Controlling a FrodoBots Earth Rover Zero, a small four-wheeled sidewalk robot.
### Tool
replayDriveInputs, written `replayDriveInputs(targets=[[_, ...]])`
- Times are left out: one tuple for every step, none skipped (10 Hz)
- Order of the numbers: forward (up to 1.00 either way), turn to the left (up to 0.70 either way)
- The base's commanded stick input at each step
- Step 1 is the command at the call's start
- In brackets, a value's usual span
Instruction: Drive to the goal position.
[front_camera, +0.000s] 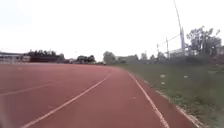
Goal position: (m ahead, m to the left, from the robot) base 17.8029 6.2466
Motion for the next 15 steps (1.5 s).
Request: replayDriveInputs(targets=[[0.45, 0.27], [0.45, 0.27], [0.45, 0.27], [0.45, 0.27], [0.45, 0.27], [0.45, 0.27], [0.45, 0.27], [0.45, 0.27], [0.45, 0.27], [0.45, 0.27], [0.45, 0.27], [0.45, 0.27], [0.45, 0.27], [0.45, 0.27], [0.45, 0.27]])
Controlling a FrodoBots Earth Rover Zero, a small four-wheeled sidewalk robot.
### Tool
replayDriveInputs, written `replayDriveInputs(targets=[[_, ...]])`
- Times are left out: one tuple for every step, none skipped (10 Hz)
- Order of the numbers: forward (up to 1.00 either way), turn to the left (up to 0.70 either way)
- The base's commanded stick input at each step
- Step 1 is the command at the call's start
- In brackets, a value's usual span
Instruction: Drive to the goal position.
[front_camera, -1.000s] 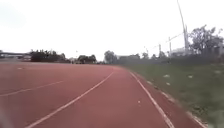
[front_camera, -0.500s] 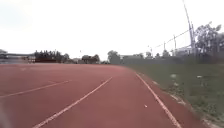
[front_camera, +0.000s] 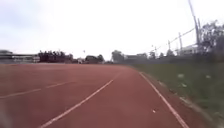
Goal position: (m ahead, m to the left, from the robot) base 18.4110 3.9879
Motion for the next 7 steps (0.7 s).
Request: replayDriveInputs(targets=[[0.45, 0.27], [0.45, 0.27], [0.45, 0.27], [0.45, 0.27], [0.45, 0.27], [0.45, 0.27], [0.45, 0.27]])
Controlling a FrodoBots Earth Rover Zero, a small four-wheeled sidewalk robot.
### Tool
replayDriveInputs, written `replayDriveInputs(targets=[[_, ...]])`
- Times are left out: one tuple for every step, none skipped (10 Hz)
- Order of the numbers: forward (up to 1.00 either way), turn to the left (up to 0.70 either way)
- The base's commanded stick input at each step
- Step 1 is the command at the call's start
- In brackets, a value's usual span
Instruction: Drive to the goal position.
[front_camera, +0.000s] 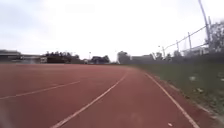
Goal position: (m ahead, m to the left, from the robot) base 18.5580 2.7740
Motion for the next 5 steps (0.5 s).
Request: replayDriveInputs(targets=[[0.45, 0.27], [0.45, 0.27], [0.45, 0.27], [0.45, 0.27], [0.45, 0.27]])
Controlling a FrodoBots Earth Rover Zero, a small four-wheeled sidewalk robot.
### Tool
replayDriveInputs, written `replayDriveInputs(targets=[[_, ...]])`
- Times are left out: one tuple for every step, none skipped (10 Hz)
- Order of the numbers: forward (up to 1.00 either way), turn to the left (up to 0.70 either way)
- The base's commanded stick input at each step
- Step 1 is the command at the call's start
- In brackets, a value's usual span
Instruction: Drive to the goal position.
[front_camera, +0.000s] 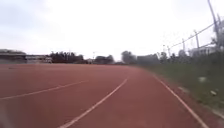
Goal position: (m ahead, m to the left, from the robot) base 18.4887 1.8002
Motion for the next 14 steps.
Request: replayDriveInputs(targets=[[0.45, 0.27], [0.45, 0.27], [0.45, 0.27], [0.45, 0.27], [0.45, 0.27], [0.45, 0.27], [0.45, 0.27], [0.45, 0.27], [0.45, 0.27], [0.45, 0.27], [0.45, 0.27], [0.45, 0.27], [0.45, 0.27], [0.45, 0.27]])
